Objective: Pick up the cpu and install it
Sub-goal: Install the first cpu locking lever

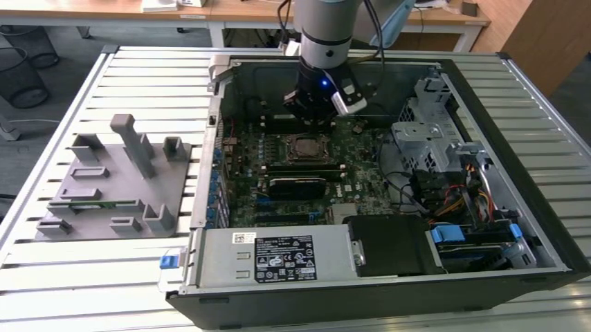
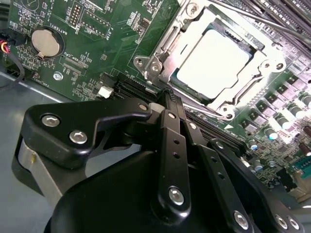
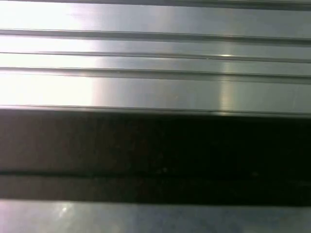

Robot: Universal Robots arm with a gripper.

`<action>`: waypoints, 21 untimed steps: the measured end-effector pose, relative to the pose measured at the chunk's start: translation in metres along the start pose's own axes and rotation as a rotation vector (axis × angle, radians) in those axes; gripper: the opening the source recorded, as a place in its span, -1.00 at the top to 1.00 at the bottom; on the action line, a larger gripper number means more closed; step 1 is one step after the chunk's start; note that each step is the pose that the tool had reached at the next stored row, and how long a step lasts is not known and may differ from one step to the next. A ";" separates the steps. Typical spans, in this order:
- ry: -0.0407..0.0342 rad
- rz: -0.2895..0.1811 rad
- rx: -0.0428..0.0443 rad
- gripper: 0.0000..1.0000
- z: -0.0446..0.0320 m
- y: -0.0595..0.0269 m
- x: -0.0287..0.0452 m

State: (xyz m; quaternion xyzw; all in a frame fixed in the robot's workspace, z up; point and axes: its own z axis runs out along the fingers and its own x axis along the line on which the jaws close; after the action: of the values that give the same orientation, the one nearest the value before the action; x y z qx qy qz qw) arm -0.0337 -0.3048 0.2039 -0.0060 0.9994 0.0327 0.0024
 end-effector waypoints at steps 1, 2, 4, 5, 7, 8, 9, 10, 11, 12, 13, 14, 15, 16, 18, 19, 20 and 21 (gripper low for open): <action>0.0000 0.000 0.0000 0.79 0.0005 0.0000 -0.0003; 0.0000 0.000 0.0000 0.79 0.0011 -0.0001 -0.0004; 0.0001 -0.001 0.0000 0.79 0.0022 -0.0002 -0.0008; 0.0001 -0.001 0.0001 0.79 0.0029 -0.0002 -0.0009; 0.0001 -0.001 0.0001 0.79 0.0040 -0.0003 -0.0013; 0.0002 -0.002 0.0001 0.79 0.0045 -0.0003 -0.0015; 0.0003 -0.002 0.0002 0.79 0.0045 -0.0004 -0.0015; 0.0003 -0.003 0.0003 0.79 0.0045 -0.0004 -0.0015; 0.0003 -0.004 0.0002 0.79 0.0046 -0.0004 -0.0016; 0.0003 -0.004 0.0002 0.79 0.0046 -0.0003 -0.0016; 0.0004 -0.004 0.0005 0.79 0.0045 -0.0003 -0.0016; 0.0003 -0.004 0.0011 0.79 0.0043 -0.0003 -0.0017; 0.0003 -0.004 0.0017 0.79 0.0041 -0.0002 -0.0017; 0.0004 -0.004 0.0022 0.79 0.0038 -0.0003 -0.0017; 0.0002 -0.005 0.0023 0.79 0.0037 -0.0003 -0.0016; 0.0002 -0.005 0.0024 0.79 0.0037 -0.0003 -0.0016; 0.0003 -0.005 0.0025 0.79 0.0037 -0.0003 -0.0016; 0.0004 -0.005 0.0026 0.79 0.0037 -0.0003 -0.0016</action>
State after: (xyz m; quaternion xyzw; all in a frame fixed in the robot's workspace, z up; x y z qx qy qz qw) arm -0.0321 -0.3047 0.2002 -0.0083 0.9995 0.0314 0.0023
